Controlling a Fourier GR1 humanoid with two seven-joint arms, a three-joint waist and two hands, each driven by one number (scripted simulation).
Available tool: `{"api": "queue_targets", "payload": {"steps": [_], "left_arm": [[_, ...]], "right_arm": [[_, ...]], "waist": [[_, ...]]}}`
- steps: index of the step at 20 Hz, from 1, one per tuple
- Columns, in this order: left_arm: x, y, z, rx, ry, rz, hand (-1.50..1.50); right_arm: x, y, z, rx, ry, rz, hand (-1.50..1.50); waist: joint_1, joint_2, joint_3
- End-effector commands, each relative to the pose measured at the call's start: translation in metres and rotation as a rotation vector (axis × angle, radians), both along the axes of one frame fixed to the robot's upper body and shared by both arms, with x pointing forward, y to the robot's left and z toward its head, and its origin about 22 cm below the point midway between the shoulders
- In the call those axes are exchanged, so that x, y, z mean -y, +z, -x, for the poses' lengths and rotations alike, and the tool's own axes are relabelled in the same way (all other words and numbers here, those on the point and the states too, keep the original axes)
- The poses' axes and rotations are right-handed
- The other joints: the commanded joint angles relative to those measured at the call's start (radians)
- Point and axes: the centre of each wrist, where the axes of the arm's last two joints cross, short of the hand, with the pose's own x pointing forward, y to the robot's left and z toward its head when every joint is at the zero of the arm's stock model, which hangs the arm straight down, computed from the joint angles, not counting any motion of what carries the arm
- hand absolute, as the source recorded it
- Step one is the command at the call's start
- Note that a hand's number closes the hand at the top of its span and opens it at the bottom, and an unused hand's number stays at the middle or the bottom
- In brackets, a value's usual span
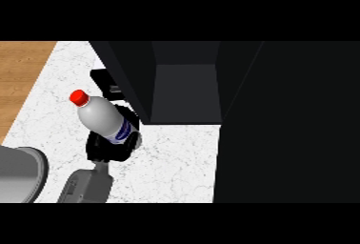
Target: Pick up the bottled water, place it into the cabinet and close the cabinet
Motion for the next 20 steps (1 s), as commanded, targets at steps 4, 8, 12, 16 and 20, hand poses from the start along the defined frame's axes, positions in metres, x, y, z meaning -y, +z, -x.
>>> {"api": "queue_targets", "payload": {"steps": [4,8,12,16,20], "left_arm": [[0.052,0.049,-0.037,0.025,-0.009,-0.081,1.5],[0.073,0.074,-0.046,0.019,0.0,-0.094,1.5],[0.084,0.08,-0.065,0.102,0.059,-0.224,1.5],[0.105,0.083,-0.069,0.099,0.084,-0.29,1.5],[0.101,0.087,-0.084,0.104,0.144,-0.341,1.5]], "right_arm": [[0.007,-0.031,-0.006,-0.015,0.019,0.003,-1.5],[-0.003,-0.008,-0.007,0.002,-0.007,-0.004,-1.5],[-0.003,-0.004,-0.015,-0.002,0.006,-0.014,-1.5],[0.002,-0.011,-0.013,-0.011,0.044,-0.007,-1.5],[0.007,-0.012,-0.013,-0.002,0.028,-0.02,-1.5]], "waist": [[-0.006,0.001,0.001],[-0.006,0.001,0.0],[-0.013,0.004,0.0],[-0.032,0.006,0.0],[-0.045,0.011,0.0]]}}
